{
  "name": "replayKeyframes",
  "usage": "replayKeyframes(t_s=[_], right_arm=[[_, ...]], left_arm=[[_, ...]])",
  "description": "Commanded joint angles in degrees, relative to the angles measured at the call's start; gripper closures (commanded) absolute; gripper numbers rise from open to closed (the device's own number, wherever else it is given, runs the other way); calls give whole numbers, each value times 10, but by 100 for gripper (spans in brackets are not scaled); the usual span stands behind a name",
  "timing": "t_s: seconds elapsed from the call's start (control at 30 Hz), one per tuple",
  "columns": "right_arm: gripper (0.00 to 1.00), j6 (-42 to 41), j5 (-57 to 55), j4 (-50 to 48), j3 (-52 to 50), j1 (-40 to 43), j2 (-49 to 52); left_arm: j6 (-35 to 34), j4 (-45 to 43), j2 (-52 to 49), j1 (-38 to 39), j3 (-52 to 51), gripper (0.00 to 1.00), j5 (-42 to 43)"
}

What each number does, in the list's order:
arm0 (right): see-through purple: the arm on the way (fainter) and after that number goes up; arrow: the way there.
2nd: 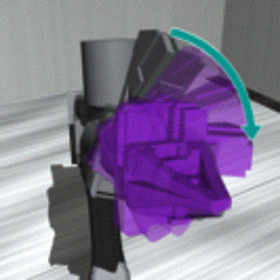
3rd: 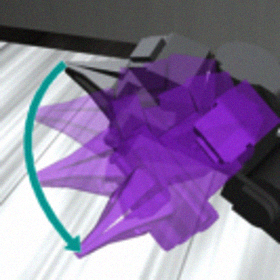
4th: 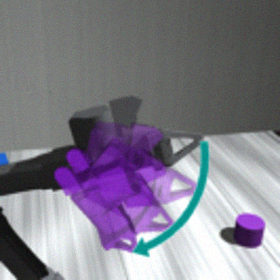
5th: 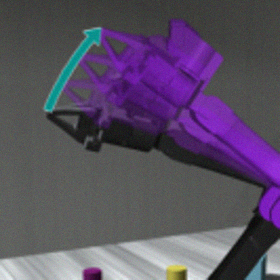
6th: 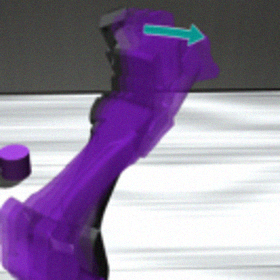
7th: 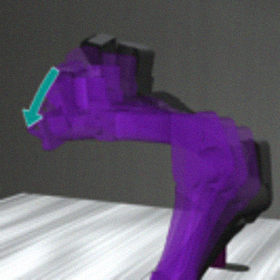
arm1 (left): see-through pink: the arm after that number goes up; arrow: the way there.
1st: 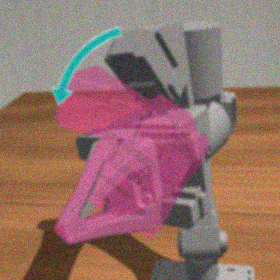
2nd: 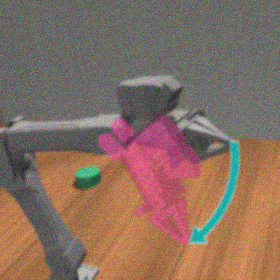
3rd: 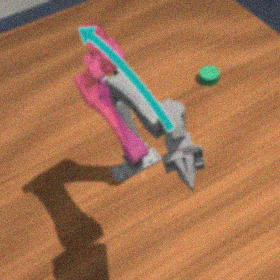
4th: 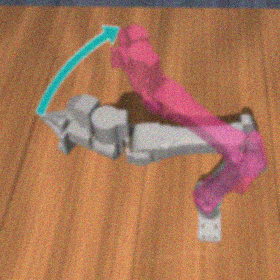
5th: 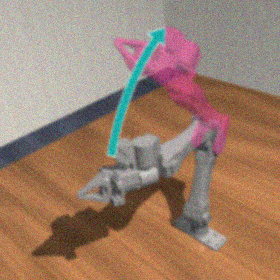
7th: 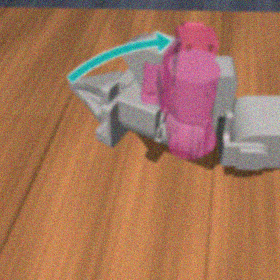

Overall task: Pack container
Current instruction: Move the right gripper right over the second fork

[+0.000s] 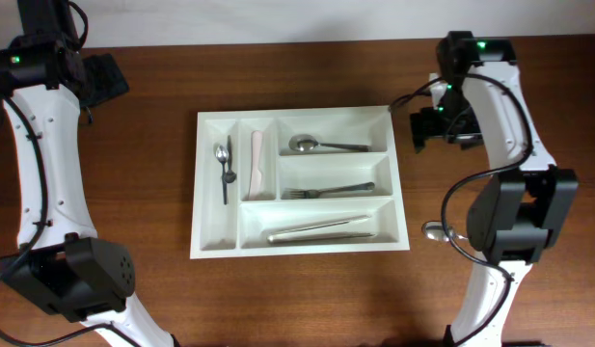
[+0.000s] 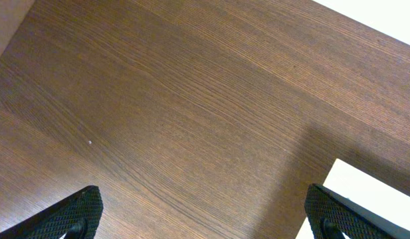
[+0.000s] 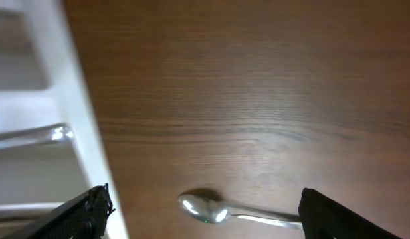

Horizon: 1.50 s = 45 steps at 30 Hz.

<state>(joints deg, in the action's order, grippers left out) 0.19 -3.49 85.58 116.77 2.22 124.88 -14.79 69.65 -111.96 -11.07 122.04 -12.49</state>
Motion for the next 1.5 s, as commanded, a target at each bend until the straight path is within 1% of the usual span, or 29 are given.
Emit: replayKeyframes(t_s=[0.0, 0.17, 0.3, 0.4, 0.53, 0.57, 0.7, 0.8, 0.9, 1.13, 1.27, 1.47], right_arm=[[8, -22, -6, -8, -2, 48, -11], [9, -22, 15, -35, -4, 104, -11], [8, -11, 16, -73, -4, 130, -9], [8, 8, 15, -148, -5, 136, -1], [8, 71, 11, -261, -5, 135, 24], [5, 87, 11, -288, -5, 135, 33], [1, 150, 11, -390, -5, 137, 78], [1, 196, 11, -439, -5, 139, 109], [1, 221, 11, -466, -5, 141, 137], [2, 221, 9, -492, -5, 155, 179], [5, 221, 9, -484, -5, 162, 185], [6, 221, 9, -472, -5, 167, 185]], left_arm=[[-2, 1, 3, -1, 5, 1, -4], [-2, 1, 3, -1, 5, 1, -4], [-2, 1, 3, -1, 5, 1, -4], [-2, 1, 3, -1, 5, 1, -4], [-2, 1, 3, -1, 5, 1, -4], [-2, 1, 3, -1, 5, 1, -4], [-2, 0, 3, -1, 5, 1, -4], [-2, 0, 3, -1, 5, 1, -4], [-2, 1, 3, -1, 5, 1, -4], [-2, 1, 3, -1, 5, 1, -4], [-2, 1, 3, -1, 5, 1, -4], [-2, 0, 3, -1, 5, 1, -4]])
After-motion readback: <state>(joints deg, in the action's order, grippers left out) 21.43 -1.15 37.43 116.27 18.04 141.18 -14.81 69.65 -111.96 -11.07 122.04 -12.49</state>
